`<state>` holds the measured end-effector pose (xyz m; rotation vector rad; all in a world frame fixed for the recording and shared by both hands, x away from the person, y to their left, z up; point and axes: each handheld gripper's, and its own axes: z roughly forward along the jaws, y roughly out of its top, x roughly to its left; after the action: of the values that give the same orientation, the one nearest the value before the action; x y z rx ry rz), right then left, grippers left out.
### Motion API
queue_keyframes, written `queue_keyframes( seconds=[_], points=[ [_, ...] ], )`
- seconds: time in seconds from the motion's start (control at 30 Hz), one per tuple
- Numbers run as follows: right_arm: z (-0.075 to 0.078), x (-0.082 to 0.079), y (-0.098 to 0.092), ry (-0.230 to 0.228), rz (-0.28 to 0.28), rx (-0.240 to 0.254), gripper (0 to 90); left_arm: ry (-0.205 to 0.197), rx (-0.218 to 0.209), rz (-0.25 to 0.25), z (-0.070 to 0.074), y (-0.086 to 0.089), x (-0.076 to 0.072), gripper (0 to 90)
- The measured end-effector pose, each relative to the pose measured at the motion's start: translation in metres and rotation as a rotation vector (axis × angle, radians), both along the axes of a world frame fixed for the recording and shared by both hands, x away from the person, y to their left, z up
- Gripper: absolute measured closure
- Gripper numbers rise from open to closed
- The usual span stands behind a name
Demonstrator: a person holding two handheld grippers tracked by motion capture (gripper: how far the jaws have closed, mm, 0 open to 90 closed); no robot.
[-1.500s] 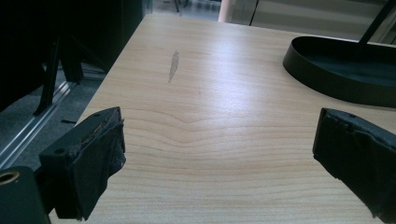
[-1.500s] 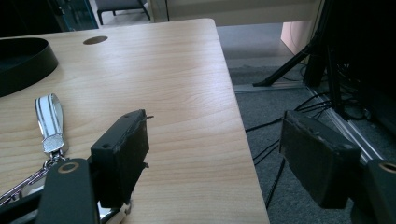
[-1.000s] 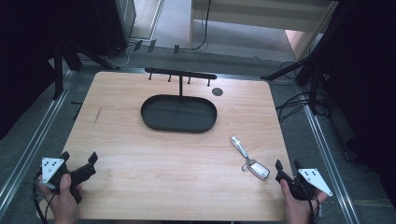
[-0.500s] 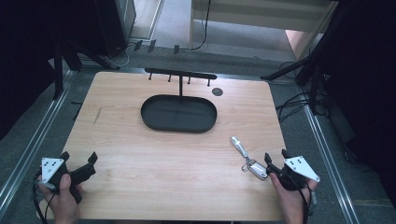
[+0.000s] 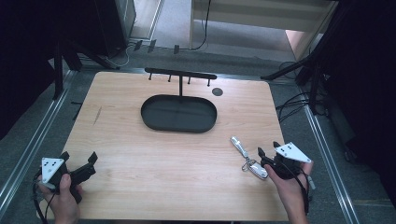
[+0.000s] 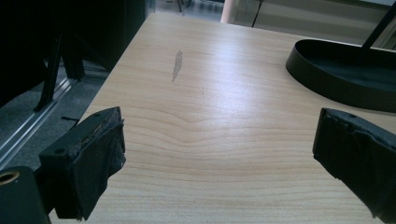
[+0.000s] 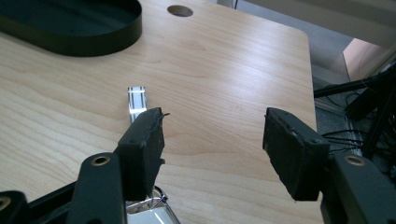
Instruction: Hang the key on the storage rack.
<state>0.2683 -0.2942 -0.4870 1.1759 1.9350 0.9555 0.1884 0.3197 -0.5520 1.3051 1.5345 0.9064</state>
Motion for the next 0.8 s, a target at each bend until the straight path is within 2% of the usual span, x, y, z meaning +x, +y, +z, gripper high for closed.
queue_keyframes(
  seconds=[0.07, 0.2, 0.3, 0.4, 0.53, 0.73, 0.8],
  points=[
    [0.002, 0.005, 0.002, 0.033, 0.03, -0.016, 41.5, -0.006, -0.007, 0.0, 0.0, 0.0, -0.001, 2.3],
    [0.011, 0.017, 0.011, 0.13, 0.064, -0.029, 45.2, -0.005, -0.011, -0.005, 0.0, 0.001, -0.001, 2.3],
    [0.018, 0.026, 0.02, 0.164, 0.059, -0.094, 49.5, -0.004, -0.009, -0.004, 0.0, 0.0, -0.001, 2.3],
    [0.026, 0.034, 0.029, 0.177, 0.082, -0.136, 54.6, -0.004, -0.012, -0.003, 0.0, 0.001, -0.001, 2.3],
    [0.031, 0.046, 0.04, 0.231, 0.11, -0.22, 58.8, -0.002, -0.012, -0.004, 0.0, 0.001, -0.001, 2.3],
    [0.034, 0.062, 0.05, 0.368, 0.194, -0.287, 64.4, -0.003, -0.016, -0.004, 0.0, 0.001, -0.001, 2.3],
    [0.033, 0.066, 0.052, 0.4, 0.218, -0.307, 64.2, -0.003, -0.016, -0.004, 0.0, 0.001, -0.001, 2.3]
  ],
)
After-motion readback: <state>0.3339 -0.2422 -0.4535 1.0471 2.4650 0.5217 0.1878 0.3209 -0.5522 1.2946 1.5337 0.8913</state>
